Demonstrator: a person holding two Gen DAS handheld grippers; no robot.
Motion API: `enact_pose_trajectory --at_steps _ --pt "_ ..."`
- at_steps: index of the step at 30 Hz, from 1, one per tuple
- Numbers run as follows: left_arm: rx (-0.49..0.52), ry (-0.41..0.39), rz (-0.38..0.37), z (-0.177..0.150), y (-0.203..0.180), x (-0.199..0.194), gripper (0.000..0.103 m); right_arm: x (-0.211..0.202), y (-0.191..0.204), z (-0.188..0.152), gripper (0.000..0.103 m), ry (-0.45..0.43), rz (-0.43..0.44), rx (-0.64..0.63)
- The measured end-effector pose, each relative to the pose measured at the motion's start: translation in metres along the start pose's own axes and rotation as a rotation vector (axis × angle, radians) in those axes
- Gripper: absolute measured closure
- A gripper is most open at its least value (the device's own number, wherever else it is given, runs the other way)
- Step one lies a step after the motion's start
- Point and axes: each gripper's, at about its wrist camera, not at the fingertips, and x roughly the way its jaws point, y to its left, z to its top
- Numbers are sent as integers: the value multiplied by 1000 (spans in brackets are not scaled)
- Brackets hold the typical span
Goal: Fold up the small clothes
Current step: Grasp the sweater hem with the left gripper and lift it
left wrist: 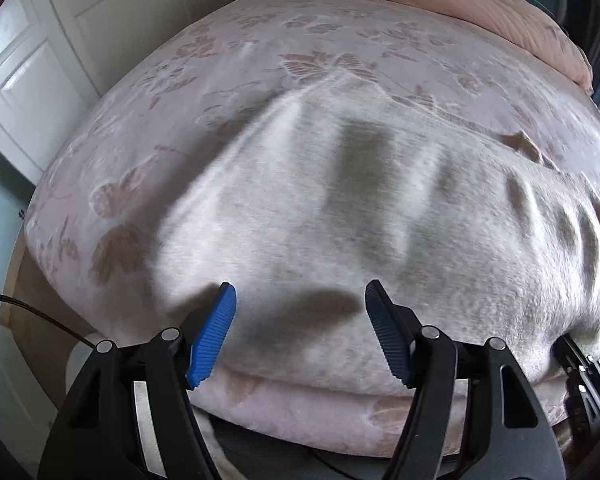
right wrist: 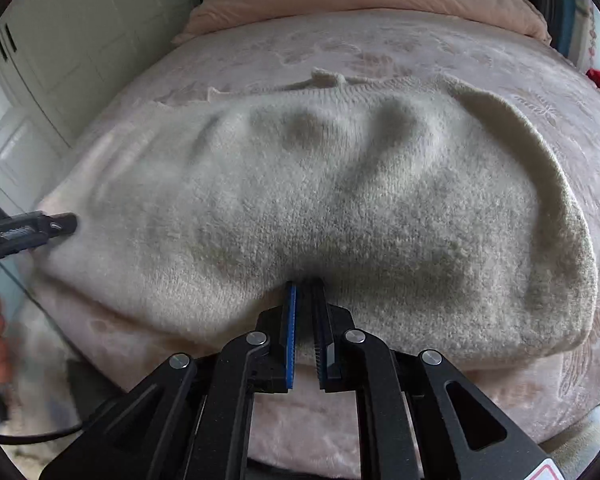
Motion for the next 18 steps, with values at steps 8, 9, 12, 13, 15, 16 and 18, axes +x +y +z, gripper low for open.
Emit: enact_pose_trajectory --at_steps 8,9,12,13,15,16,18 --pt "-277 -14 -62 -7 79 -15 28 -51 59 18 91 -109 124 -99" --pt "-324 0 -66 -10 89 -14 24 -46 66 20 91 -101 141 -113" --pt "-468 57 -105 -21 121 -3 23 -24 89 23 91 -63 160 -151" --pt "-484 60 -100 -23 127 -2 23 -12 96 23 91 -37 163 -165" --pt "-490 37 -79 -23 140 -5 23 -3 103 18 91 -2 146 -181" --pt "-481 18 -68 -20 143 -8 23 -1 106 17 91 6 146 -184" --pt "-416 -34 -27 -12 151 -20 23 -7 116 15 91 -1 177 -208"
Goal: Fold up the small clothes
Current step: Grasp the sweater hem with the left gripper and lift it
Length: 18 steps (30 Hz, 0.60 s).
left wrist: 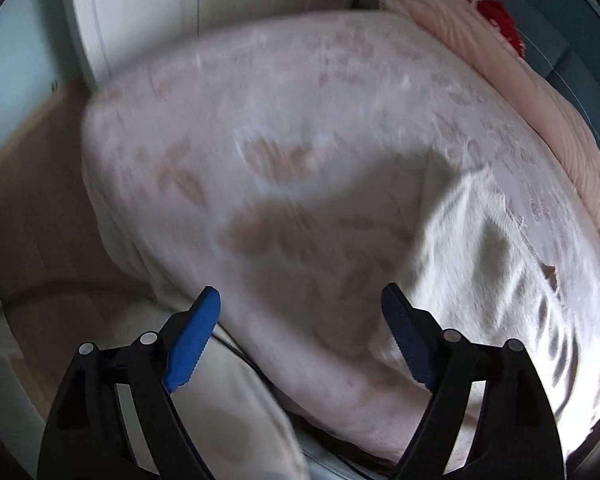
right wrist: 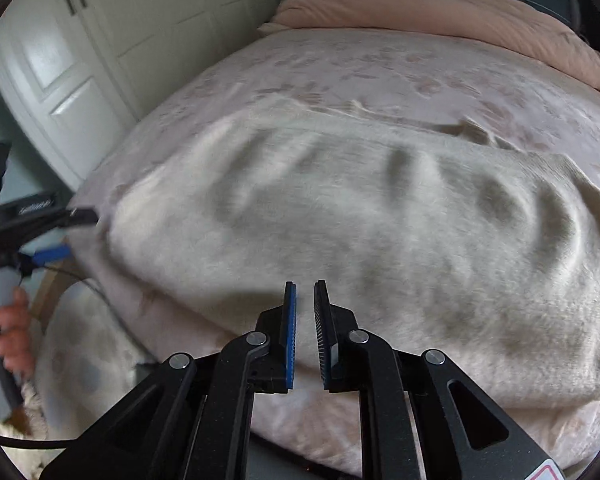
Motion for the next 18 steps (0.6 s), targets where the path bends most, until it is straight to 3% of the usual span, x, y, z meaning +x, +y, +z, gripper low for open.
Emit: enact_pose_trajectory --at_steps 3,5,10,13,18 --pt "104 -18 9 12 -3 -6 21 -3 27 3 90 -8 1 -104" --pt "181 -9 -30 19 -11 -4 21 1 44 2 90 -9 -14 -173" --pt "370 79 -114 12 -48 22 20 12 44 2 90 27 0 -136" --pt "396 135 -146 1 -64 35 21 4 31 6 90 8 -18 -89" --pt "255 236 -240 -19 -64 48 17 -10 -16 24 90 -33 -96 52"
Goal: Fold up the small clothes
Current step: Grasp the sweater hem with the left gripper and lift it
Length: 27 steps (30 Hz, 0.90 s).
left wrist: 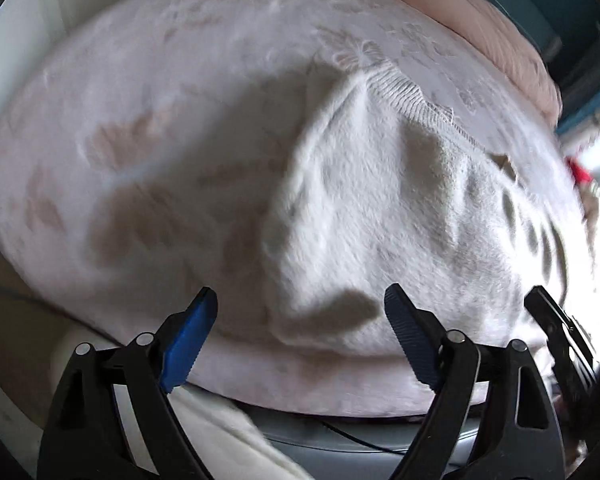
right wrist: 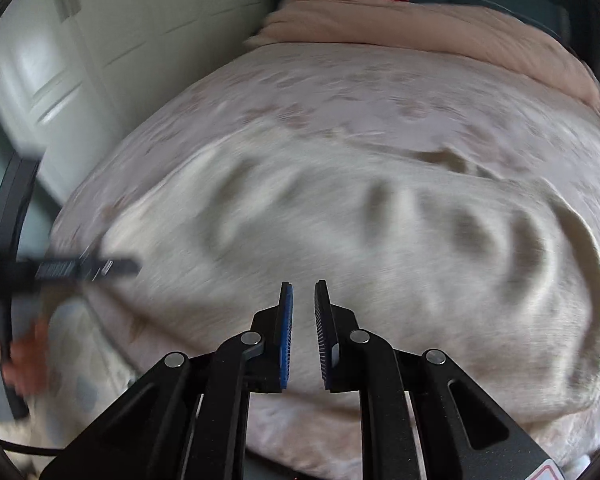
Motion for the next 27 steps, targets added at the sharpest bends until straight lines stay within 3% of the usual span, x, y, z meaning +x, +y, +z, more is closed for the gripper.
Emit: enact_pose_trajectory --at_steps 4,8,9,10,12,15,19,21,27 --pt "-59 28 40 -9 -2 14 15 14 -32 11 90 25 -50 78" --pt "-88 3 71 -6 -12 21 19 52 -43 8 91 98 -79 58" --pt "-86 -6 67 -4 -14 22 35 55 -42 7 91 88 -89 36" --pt "-84 -11 25 -1 -19 21 58 57 -38 6 90 75 -106 7" --pt "-97 -21 5 4 -22 13 75 58 -35 4 90 63 -121 -7" --pt "-106 -92 -67 12 -35 -17 80 58 -37 2 90 36 -111 -19" --pt "9 -201 -139 17 -83 -68 81 54 -43 -3 90 -9 -68 5" --pt "105 -237 -170 15 -128 -88 81 50 -47 -6 90 -41 -41 19" --pt "345 -231 -198 -5 -244 -87 82 -2 -89 -26 90 -109 67 180"
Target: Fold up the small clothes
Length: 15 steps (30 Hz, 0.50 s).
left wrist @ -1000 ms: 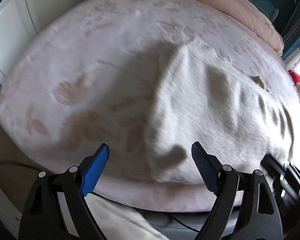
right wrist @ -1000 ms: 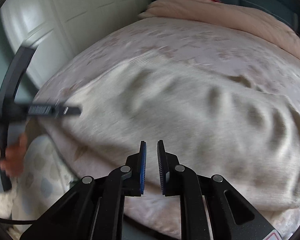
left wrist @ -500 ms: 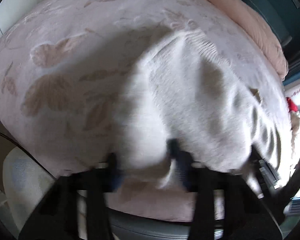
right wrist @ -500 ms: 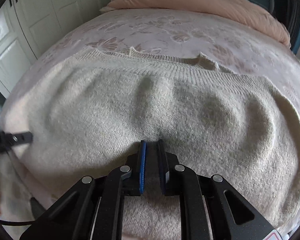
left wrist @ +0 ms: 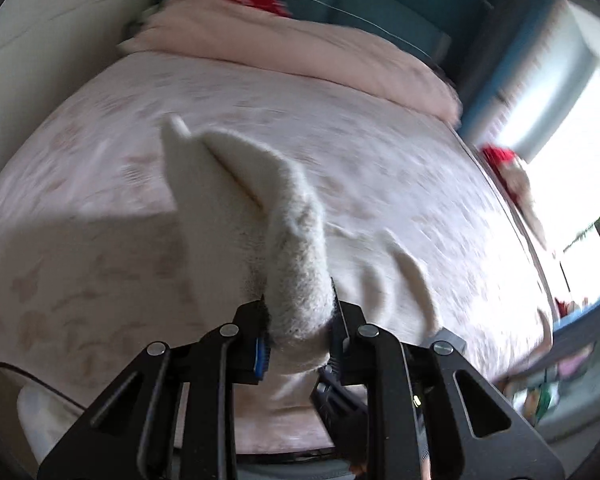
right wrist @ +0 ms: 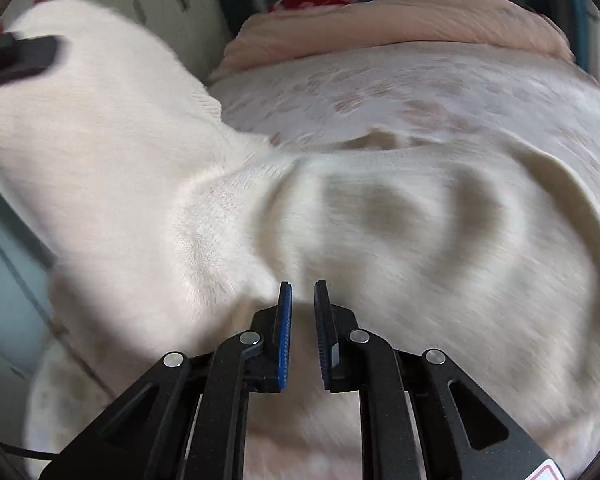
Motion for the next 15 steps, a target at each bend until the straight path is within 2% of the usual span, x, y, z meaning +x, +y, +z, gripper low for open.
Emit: enact_pose_trajectory --at_steps 3,6,8,11,13,14,15 --pt "103 57 -36 -8 -59 32 82 -46 -40 -11 89 -31 -17 89" --pt "172 128 -40 -28 -102 71 81 -92 -81 -25 85 -55 -72 156" --pt "209 181 7 -46 -121 109 79 -119 -106 -35 74 -66 -132 188" --pt "226 182 80 -71 -129 133 74 -138 -126 -44 68 -71 -191 209" --pt "240 142 72 -78 -126 121 55 -147 -133 -47 67 -78 -206 207" --pt "251 124 66 -79 -122 110 48 -151 -135 -45 63 -83 -195 208" --pt "257 101 70 -81 -120 96 36 -153 -135 -45 60 -86 -183 207"
